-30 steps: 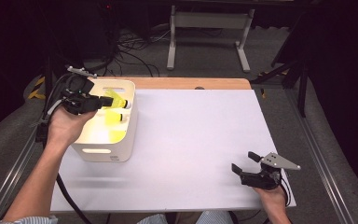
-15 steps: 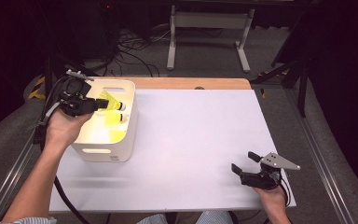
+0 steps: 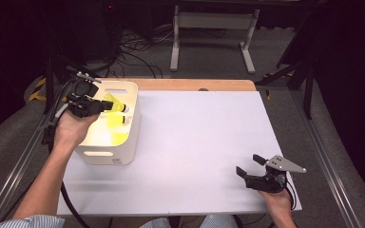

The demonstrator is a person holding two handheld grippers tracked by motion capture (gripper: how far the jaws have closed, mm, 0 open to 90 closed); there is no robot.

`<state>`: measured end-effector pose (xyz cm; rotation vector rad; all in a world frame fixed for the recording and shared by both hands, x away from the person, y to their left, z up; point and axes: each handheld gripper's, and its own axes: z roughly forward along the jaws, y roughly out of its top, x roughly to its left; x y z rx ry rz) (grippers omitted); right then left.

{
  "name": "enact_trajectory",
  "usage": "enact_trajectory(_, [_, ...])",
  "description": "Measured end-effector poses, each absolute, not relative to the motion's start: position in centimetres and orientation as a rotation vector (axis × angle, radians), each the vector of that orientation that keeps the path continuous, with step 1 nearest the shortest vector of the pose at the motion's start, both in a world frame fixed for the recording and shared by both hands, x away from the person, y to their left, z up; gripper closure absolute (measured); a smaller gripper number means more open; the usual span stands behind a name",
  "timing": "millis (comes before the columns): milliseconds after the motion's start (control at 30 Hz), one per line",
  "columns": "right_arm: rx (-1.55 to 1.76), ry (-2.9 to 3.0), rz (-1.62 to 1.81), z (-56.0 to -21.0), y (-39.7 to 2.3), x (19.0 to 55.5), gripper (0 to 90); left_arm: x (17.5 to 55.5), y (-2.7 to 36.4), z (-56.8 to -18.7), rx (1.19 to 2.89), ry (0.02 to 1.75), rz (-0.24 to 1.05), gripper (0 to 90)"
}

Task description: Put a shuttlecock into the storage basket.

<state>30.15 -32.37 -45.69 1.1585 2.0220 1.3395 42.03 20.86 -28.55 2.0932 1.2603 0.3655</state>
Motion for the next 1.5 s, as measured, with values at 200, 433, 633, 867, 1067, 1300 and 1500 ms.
enact_trajectory(200, [1.160, 2.021, 1.339, -45.7, -32.4, 30.1, 13.2, 42.9, 20.6, -28.9, 2.090, 1.276, 0.363, 90.0])
enact_trajectory(433, [1.160, 2.021, 1.339, -45.7, -32.4, 30.2, 13.1, 43.9, 20.5, -29.5, 2.085, 1.302, 0.353, 90.0])
enact_trajectory(633, [1.161, 2.021, 1.339, -45.7, -32.4, 30.2, 13.2, 44.7, 20.3, -30.1, 2.083, 1.325, 0.342, 89.9])
enact_trajectory(867, [1.159, 2.022, 1.339, -45.7, -32.4, 30.2, 13.2, 45.6, 20.2, -30.6, 2.082, 1.354, 0.328, 89.9])
enact_trajectory(1067, [1.159, 2.022, 1.339, -45.7, -32.4, 30.2, 13.2, 46.1, 20.2, -30.9, 2.079, 1.369, 0.323, 89.9])
enact_trajectory(1300, [1.160, 2.020, 1.341, -45.7, -32.4, 30.2, 13.2, 46.7, 20.0, -31.4, 2.080, 1.382, 0.313, 89.9])
enact_trajectory(1500, [1.158, 2.020, 1.342, -45.7, -32.4, 30.2, 13.3, 47.3, 19.8, -31.9, 2.080, 1.399, 0.304, 89.8])
